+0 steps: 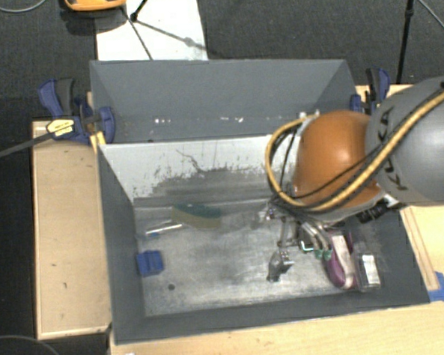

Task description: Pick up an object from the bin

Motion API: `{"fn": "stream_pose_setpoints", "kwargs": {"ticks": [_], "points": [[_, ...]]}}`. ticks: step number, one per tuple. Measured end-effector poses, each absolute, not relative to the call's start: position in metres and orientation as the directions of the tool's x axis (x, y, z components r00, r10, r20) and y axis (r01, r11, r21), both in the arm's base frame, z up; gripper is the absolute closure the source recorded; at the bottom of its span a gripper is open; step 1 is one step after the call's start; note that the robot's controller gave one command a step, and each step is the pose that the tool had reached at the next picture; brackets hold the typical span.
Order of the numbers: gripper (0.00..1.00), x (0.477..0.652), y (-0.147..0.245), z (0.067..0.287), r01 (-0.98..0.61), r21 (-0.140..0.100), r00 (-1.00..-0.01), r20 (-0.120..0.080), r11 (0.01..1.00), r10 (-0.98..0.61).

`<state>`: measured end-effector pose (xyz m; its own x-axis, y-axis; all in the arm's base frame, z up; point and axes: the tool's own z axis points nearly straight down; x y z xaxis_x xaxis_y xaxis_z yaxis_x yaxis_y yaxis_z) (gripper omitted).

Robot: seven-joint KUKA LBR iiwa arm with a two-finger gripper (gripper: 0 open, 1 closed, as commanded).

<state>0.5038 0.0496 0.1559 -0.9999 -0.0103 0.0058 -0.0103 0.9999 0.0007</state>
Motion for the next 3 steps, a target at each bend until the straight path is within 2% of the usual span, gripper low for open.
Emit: {"fn": "stream_pose_setpoints", "kwargs": {"ticks": [1, 2, 3], "points": [[0.00, 0.527, -0.019, 0.095, -0.223, -0.002, -0.975, 0.003, 0.975, -0.223], [0.00, 0.592, 0.003, 0.071, -0.208, 0.000, -0.978, -0.003, 0.978, -0.208], [0.00, 0.580, 0.031, 0.073, -0.069, 0.000, -0.998, -0.008, 0.998, -0.069]]}}
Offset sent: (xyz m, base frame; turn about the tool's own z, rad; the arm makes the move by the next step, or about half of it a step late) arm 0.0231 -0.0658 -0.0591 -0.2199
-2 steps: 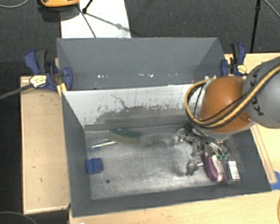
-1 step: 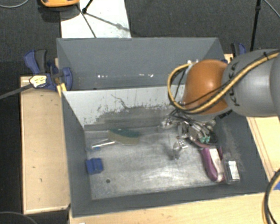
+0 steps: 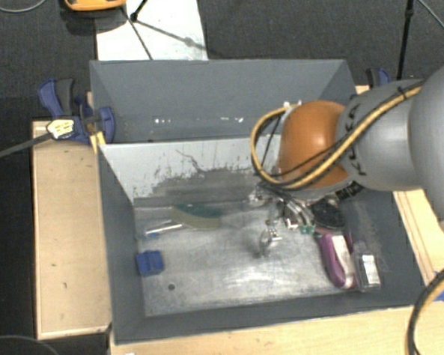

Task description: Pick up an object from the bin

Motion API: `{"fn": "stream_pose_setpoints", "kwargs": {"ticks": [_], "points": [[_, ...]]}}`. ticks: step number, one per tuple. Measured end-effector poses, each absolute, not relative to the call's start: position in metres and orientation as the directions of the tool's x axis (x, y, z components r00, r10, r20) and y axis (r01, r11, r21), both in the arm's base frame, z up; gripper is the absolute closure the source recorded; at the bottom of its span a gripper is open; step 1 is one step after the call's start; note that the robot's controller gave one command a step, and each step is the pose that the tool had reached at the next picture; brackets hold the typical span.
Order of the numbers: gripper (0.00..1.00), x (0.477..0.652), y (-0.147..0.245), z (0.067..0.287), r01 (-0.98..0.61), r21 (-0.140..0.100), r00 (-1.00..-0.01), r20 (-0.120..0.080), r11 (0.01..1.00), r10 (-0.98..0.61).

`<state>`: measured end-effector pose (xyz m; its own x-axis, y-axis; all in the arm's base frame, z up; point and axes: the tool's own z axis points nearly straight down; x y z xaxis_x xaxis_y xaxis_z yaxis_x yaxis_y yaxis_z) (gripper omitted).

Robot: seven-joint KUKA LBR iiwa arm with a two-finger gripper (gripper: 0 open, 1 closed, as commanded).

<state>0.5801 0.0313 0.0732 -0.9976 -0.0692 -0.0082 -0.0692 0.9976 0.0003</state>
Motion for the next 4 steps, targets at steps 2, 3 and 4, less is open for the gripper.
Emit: {"fn": "stream_pose_setpoints", "kwargs": {"ticks": [2, 3, 4], "points": [[0.00, 0.585, 0.181, 0.079, -0.445, 0.002, -0.895, -0.007, 0.895, -0.445], [1.00, 0.586, 0.179, 0.078, -0.438, 0.001, -0.899, -0.005, 0.899, -0.438], [1.00, 0.583, 0.168, 0.254, -0.378, -0.001, -0.926, -0.012, 0.926, -0.378]]}}
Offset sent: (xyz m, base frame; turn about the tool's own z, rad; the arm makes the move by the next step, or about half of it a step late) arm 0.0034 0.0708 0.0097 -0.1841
